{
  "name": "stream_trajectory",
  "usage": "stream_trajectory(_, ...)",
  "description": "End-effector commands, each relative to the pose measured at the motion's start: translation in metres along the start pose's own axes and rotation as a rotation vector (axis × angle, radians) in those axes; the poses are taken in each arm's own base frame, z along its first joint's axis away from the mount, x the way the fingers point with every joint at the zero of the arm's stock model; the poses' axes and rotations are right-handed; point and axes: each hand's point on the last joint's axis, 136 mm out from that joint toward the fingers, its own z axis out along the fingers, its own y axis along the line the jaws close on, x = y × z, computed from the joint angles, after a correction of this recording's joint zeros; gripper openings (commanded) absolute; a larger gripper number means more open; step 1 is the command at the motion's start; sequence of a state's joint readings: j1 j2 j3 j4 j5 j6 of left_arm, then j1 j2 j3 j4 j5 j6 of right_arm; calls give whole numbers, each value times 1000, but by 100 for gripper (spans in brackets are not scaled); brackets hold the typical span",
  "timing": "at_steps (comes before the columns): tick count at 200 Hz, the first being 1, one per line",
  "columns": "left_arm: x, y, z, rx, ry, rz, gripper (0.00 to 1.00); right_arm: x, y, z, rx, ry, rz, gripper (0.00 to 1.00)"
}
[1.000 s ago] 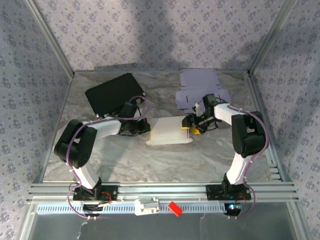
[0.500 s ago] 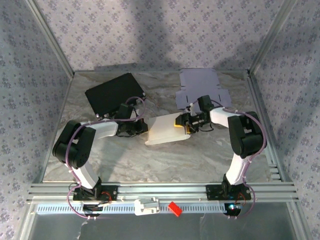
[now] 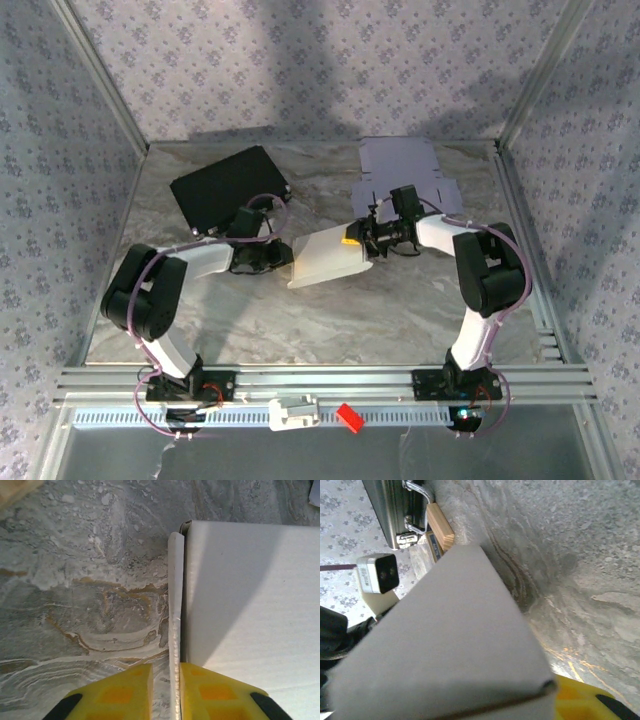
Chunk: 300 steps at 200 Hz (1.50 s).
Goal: Fold the paper box
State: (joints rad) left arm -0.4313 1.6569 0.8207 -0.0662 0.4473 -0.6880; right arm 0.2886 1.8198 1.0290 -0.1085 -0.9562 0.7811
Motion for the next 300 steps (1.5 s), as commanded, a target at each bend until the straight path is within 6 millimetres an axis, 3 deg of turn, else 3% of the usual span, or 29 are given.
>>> stream_trajectory(1, -11, -2, -16, -26, -42, 19, 26, 3, 6, -3, -5, 24, 72, 39)
stream_trajectory(33, -26, -11, -41, -31, -137, -6, 31, -1, 9, -10, -17, 7, 156, 36)
stream_trajectory(69, -41, -42, -81, 47, -270, 76, 38, -2, 3, -15, -13, 23, 362, 36)
stream_trajectory(86, -38, -65, -94, 105, -293, 239, 38, 5, -5, -16, 24, 54, 481, 35)
stream_trajectory(103, -14, -96, -103, 136, -274, 522, 40, 14, -13, -17, 53, 101, 612, 35)
stream_trajectory(131, 44, -128, -99, 135, -148, 1006, 43, 30, -24, -22, 95, 167, 773, 35)
stream_trajectory(190, 81, -136, -89, 99, -59, 1375, 50, 46, -41, -28, 141, 216, 914, 31)
stream_trajectory(214, 86, -130, -78, 56, -14, 1449, 52, 50, -46, -28, 154, 224, 925, 31)
stream_trajectory(300, 72, -115, -42, -75, 29, 1524, 54, 61, -51, -28, 165, 247, 967, 30)
